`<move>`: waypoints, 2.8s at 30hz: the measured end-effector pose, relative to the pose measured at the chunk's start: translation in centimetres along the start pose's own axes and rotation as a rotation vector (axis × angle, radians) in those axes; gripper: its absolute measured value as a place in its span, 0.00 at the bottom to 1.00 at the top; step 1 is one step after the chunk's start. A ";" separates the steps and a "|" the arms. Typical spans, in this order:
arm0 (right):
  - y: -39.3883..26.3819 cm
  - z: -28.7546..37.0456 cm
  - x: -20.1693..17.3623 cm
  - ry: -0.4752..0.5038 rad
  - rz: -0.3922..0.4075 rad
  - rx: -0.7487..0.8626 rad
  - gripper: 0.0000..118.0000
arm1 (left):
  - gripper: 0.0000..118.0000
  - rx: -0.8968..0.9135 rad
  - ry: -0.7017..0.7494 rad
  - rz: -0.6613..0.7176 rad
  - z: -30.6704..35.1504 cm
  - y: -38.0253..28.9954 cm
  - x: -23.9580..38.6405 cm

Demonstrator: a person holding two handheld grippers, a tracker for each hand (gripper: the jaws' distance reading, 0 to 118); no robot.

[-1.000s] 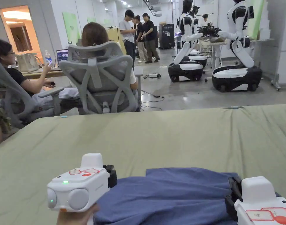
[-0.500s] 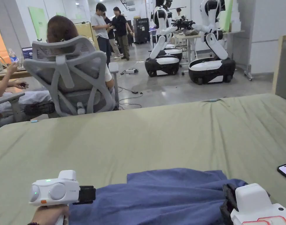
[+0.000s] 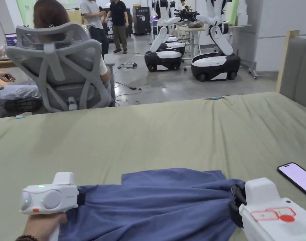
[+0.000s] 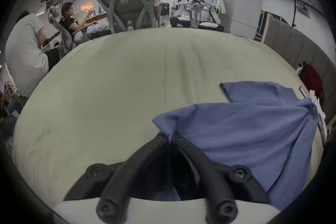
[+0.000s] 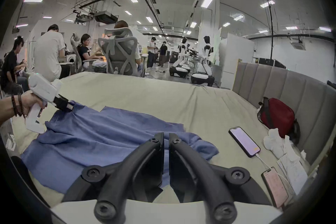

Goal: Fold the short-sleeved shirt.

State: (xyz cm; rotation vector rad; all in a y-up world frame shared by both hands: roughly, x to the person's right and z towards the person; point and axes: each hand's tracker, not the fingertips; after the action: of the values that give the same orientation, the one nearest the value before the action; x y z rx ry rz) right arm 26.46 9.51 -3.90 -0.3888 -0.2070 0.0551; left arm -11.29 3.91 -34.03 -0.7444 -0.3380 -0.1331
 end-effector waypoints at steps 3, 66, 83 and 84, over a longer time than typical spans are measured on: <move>0.3 -2.1 4.0 -0.024 -0.122 -0.091 0.67 | 0.01 0.045 -0.015 0.010 1.7 0.9 0.6; 39.3 -10.7 12.0 -0.061 -0.099 0.236 0.15 | 0.01 0.679 0.091 0.088 18.6 33.1 2.7; 22.0 -20.3 12.8 -0.044 -0.182 -0.033 0.15 | 0.01 0.450 0.027 0.058 7.2 21.8 5.2; 21.3 -20.9 13.1 -0.040 -0.186 -0.045 0.15 | 0.01 0.445 0.025 0.056 6.8 21.1 5.3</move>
State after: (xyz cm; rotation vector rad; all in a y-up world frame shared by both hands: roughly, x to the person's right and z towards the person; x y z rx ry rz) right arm 43.32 22.64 -28.41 -0.4123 -0.2838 -0.1248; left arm -3.10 23.93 -41.05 -0.3109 -0.3090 -0.0120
